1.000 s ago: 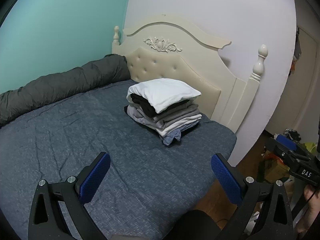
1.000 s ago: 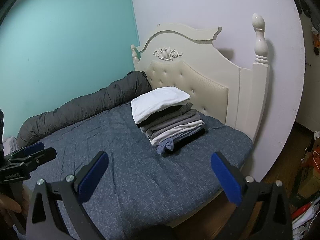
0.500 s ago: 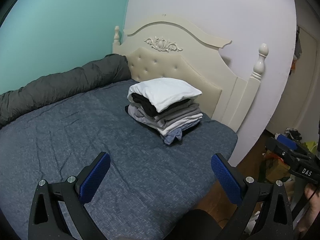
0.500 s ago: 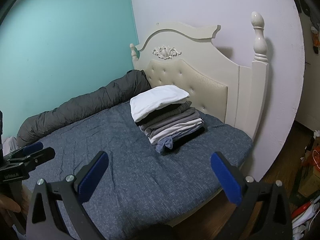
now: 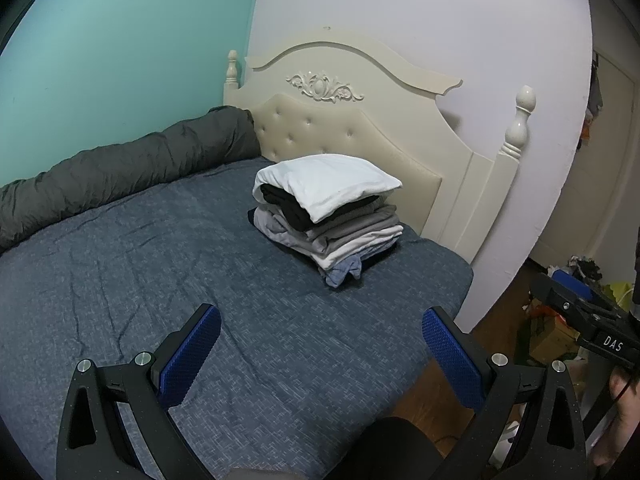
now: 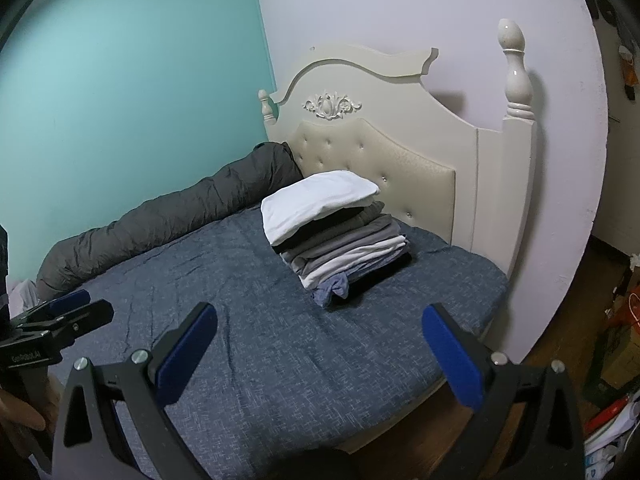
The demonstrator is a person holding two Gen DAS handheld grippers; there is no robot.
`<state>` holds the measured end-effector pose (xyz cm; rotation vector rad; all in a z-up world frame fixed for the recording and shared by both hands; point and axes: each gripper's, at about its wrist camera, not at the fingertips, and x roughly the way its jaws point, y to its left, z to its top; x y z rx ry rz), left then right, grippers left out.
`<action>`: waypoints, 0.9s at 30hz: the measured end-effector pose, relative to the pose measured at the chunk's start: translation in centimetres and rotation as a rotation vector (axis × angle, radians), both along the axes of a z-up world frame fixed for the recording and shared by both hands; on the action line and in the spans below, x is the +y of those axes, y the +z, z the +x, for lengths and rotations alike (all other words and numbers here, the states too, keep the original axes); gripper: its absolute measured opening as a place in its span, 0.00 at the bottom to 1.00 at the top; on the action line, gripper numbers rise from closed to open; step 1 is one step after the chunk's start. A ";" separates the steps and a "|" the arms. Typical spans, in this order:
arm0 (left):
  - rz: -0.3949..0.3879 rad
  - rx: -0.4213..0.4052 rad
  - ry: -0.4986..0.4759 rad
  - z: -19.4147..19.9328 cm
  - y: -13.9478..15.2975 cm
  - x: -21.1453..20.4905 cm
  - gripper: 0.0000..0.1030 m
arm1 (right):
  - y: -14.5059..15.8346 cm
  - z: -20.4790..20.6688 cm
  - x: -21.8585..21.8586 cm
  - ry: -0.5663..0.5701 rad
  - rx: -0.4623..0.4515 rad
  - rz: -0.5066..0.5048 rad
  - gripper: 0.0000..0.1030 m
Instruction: Fold clothes
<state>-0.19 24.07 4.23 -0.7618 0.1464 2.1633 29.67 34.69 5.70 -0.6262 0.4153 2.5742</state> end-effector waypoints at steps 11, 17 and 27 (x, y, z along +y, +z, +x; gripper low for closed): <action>0.002 0.003 0.004 -0.1 -0.1 -0.1 1.00 | 0.0 -0.2 -0.1 0.003 -0.004 -0.001 1.00; -0.001 0.006 0.006 -0.1 -0.1 0.1 1.00 | -0.1 -0.2 0.1 0.002 -0.005 -0.002 1.00; -0.004 0.004 0.003 -0.1 -0.2 0.4 1.00 | 0.0 -0.1 0.3 -0.002 -0.004 -0.002 1.00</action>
